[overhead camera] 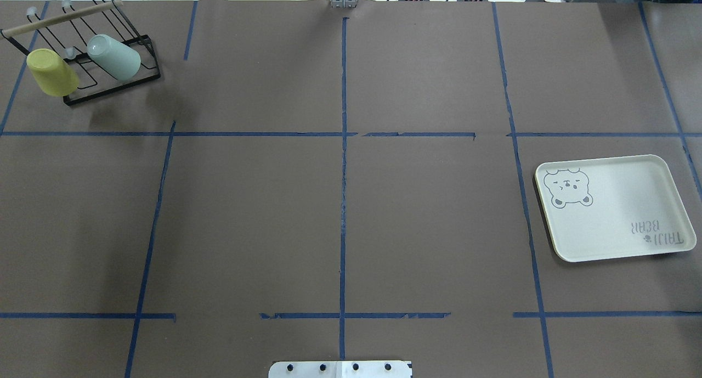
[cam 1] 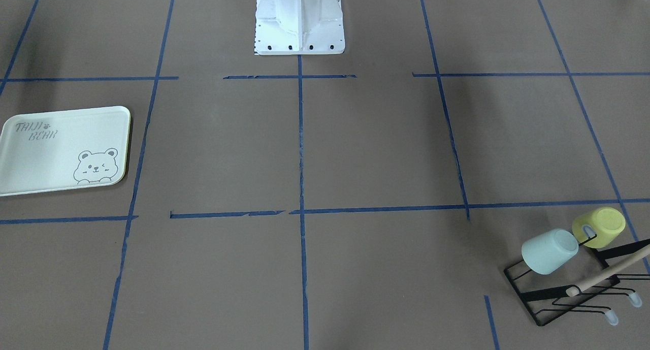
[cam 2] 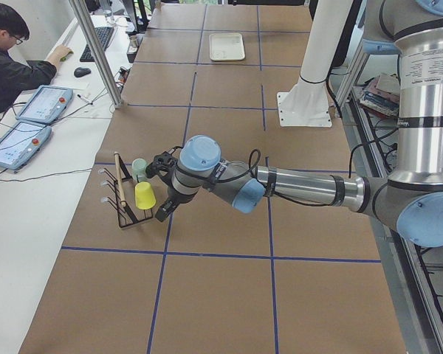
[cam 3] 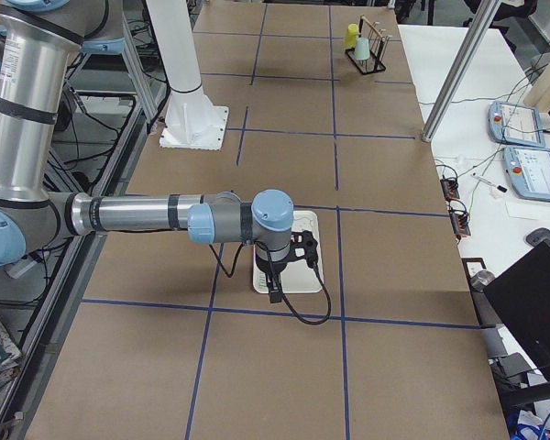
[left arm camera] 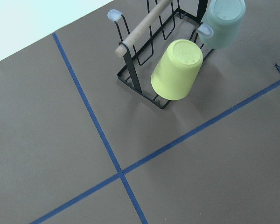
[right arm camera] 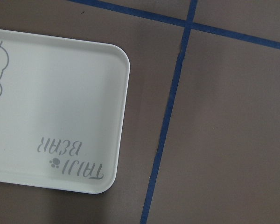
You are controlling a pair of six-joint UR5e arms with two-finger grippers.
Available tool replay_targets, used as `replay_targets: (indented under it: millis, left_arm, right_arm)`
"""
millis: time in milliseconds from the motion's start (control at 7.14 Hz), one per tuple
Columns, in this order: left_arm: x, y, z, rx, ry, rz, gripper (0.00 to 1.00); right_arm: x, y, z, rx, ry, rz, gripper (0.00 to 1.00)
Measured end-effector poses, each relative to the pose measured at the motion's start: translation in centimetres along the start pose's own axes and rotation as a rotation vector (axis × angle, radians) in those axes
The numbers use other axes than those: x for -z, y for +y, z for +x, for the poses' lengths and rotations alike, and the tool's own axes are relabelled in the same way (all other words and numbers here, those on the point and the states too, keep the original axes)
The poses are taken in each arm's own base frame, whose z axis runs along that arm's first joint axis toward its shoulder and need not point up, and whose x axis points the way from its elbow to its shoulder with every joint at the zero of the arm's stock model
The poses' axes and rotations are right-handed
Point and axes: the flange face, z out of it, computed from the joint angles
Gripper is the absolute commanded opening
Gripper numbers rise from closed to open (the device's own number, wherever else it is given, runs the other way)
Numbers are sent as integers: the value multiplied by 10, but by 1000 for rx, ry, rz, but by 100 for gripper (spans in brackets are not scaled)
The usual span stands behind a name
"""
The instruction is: Left arm grabs green cup and hands to right arm on tray
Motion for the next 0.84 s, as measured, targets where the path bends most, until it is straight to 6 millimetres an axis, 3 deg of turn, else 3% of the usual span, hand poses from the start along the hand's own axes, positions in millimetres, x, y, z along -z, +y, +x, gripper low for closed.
replay_targets:
  millis: [280, 420, 561, 841]
  left_arm:
    - [-3, -6, -3, 32, -2, 20, 100]
    - [1, -18, 0, 134, -1, 48, 100]
    - [4, -38, 6, 246, 8, 88, 100]
    - [-4, -99, 37, 461, 31, 150, 100]
  right_arm:
    - [-1, 0, 0, -1, 1, -1, 100]
    - [-1, 0, 1, -2, 1, -3, 100]
    - [-2, 1, 1, -3, 1, -4, 100]
    - [-2, 1, 2, -3, 1, -4, 100]
